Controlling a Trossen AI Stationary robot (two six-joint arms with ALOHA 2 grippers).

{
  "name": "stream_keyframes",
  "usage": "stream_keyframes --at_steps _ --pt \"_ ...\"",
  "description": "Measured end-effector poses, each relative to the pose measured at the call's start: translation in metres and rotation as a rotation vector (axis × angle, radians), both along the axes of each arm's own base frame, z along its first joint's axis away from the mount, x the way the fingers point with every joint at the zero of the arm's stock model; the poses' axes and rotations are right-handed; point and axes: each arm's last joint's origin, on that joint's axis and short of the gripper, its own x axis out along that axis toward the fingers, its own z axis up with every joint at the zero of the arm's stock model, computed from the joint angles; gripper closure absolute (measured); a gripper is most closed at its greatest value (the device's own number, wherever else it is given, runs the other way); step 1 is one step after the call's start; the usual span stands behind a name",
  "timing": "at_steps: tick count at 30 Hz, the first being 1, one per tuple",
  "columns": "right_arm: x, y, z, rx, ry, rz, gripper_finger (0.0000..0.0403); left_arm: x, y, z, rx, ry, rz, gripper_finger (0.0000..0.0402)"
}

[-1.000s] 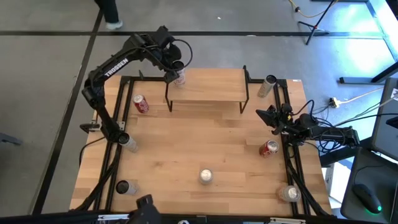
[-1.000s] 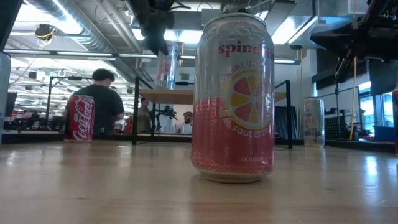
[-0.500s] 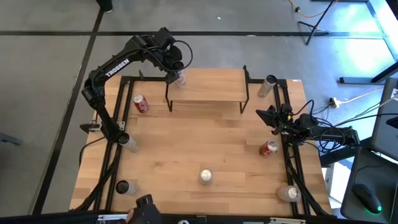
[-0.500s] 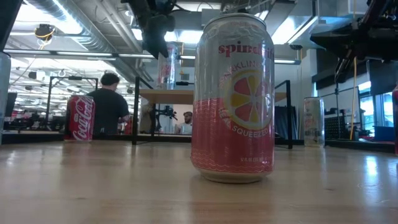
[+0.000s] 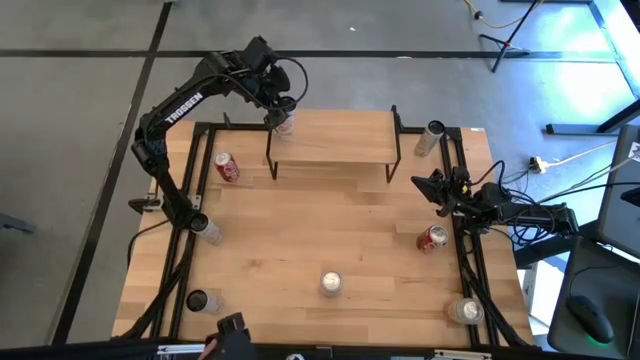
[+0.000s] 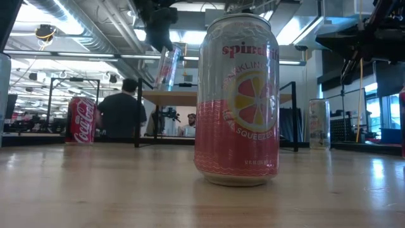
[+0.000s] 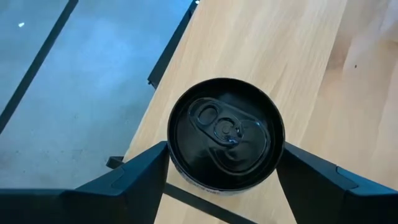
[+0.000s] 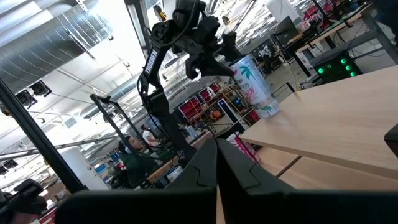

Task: Place canned beverage on shelf
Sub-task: Put the white soda can on the shelf

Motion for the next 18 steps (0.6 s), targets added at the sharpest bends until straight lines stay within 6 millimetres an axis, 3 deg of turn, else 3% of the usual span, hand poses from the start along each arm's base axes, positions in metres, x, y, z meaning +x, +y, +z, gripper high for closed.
stream_keyframes --at_steps 18 --pt "0.0 -0.0002 -0.0001 0.002 0.001 -0.007 0.0402 -0.0029 -0.0017 0.0042 0.013 0.02 0.014 0.0126"
